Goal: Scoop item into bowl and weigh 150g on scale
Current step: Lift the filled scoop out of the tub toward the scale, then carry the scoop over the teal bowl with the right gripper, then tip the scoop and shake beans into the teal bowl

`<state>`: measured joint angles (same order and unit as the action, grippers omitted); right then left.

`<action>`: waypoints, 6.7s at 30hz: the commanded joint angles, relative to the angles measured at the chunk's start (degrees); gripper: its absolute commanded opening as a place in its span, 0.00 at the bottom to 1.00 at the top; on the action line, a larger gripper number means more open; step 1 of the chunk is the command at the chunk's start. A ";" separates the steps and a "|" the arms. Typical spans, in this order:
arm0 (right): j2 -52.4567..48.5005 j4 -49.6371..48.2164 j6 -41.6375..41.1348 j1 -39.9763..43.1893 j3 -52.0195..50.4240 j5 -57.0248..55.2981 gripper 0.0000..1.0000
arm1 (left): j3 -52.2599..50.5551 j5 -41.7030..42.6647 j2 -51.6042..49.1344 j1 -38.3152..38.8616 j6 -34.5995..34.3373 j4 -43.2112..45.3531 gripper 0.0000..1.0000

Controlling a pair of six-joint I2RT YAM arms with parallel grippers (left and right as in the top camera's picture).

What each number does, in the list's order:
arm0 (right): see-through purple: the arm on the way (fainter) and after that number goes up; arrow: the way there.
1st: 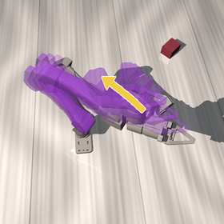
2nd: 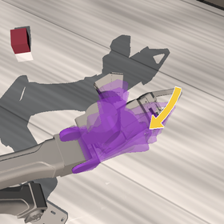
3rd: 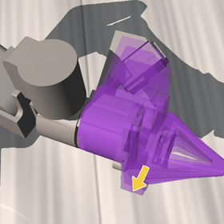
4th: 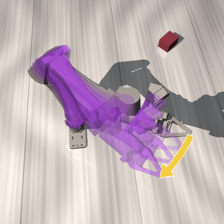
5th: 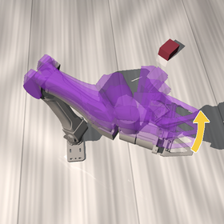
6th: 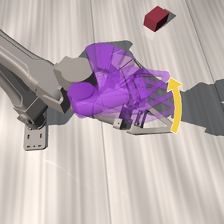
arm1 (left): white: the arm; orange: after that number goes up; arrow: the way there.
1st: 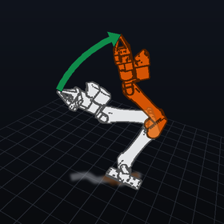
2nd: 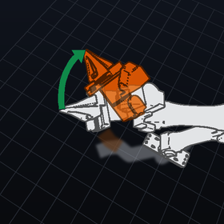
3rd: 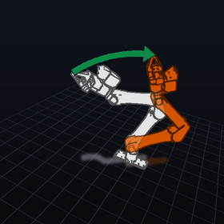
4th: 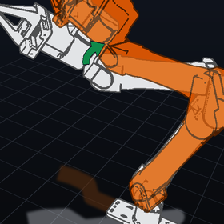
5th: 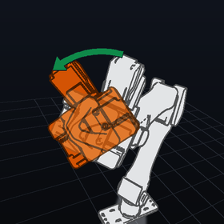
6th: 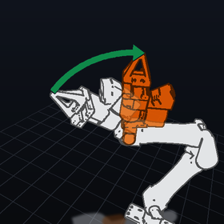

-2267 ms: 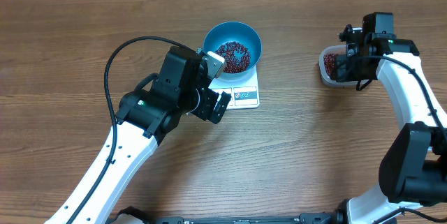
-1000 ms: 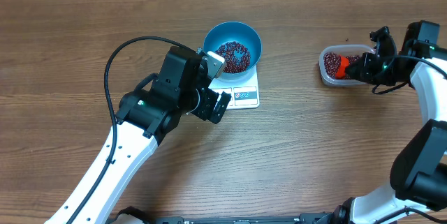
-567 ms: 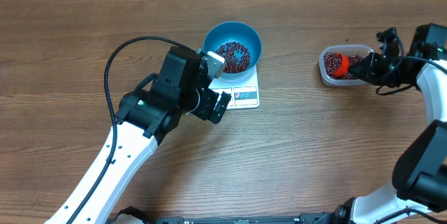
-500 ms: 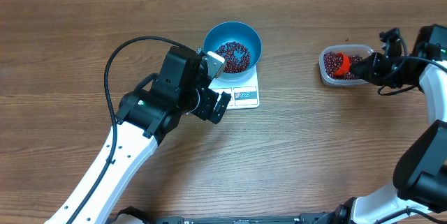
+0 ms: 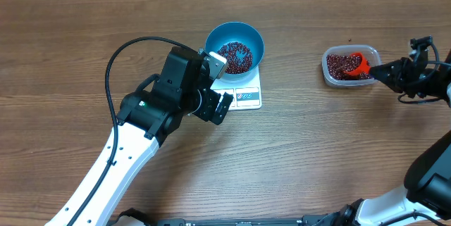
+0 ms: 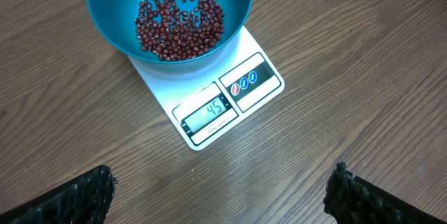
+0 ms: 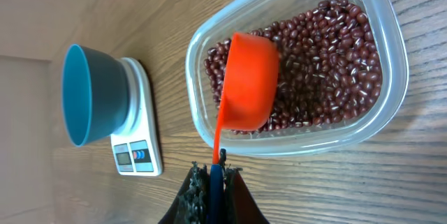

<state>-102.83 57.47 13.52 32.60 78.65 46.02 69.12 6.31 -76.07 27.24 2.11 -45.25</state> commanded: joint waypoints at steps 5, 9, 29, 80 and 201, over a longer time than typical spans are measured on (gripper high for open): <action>-0.17 0.15 0.39 0.26 0.04 3.67 0.04 | 0.13 0.76 0.44 -0.24 1.11 0.04 1.00; -0.17 0.09 0.44 0.26 0.07 6.43 0.04 | 0.13 0.76 0.44 -0.24 1.11 0.04 1.00; -0.15 -0.13 0.44 -0.07 0.07 30.21 0.04 | 0.13 0.76 0.44 -0.24 1.11 0.04 1.00; 3.63 -26.71 -15.65 -44.81 1.38 -10.43 0.04 | 0.13 0.76 0.44 -0.24 1.11 0.04 1.00; 6.99 -27.17 5.90 -51.34 2.10 -27.58 0.04 | 0.13 0.76 0.44 -0.22 1.11 0.04 1.00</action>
<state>-97.45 32.12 22.28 -18.52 78.87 19.94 69.12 6.48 -76.07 27.24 2.11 -45.23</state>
